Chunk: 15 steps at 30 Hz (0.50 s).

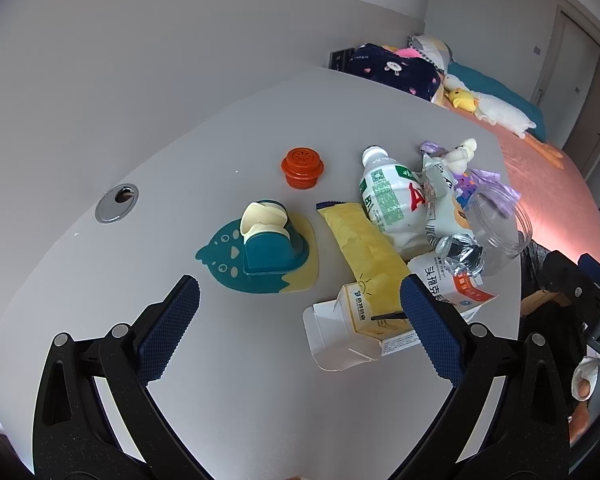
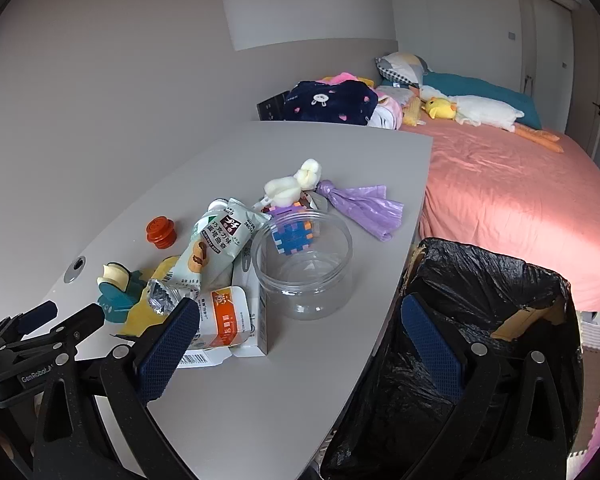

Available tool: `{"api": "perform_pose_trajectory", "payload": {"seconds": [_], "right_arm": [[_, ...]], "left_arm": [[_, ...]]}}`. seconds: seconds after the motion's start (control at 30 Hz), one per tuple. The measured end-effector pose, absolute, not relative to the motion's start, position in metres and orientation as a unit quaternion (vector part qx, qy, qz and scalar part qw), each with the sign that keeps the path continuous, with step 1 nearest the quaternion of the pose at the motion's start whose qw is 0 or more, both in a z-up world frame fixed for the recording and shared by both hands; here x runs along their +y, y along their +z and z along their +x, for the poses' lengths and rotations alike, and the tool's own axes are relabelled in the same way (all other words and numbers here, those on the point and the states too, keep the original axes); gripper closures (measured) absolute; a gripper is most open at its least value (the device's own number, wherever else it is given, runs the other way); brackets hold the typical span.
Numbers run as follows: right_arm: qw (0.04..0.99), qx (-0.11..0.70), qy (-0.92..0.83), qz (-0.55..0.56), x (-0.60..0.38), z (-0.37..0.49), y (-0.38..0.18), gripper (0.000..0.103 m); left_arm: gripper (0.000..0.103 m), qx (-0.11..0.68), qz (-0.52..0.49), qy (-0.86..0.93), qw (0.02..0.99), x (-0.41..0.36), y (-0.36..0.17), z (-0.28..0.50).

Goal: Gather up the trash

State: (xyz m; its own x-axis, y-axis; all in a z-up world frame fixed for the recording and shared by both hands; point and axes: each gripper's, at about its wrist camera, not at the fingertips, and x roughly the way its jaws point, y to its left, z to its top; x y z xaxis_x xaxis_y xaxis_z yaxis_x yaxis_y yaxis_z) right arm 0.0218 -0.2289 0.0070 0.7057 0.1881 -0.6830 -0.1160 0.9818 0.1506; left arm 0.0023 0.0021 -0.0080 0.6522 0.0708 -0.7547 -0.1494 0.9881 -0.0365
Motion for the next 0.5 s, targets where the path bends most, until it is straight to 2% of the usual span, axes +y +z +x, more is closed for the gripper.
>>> {"api": "perform_pose_trajectory", "payload": {"seconds": [0.5], "right_arm": [[0.918, 0.381, 0.092, 0.056, -0.238, 0.059, -0.004, 0.003]], "left_arm": [[0.006, 0.42, -0.053, 0.093, 0.901, 0.025, -0.022, 0.033]]}}
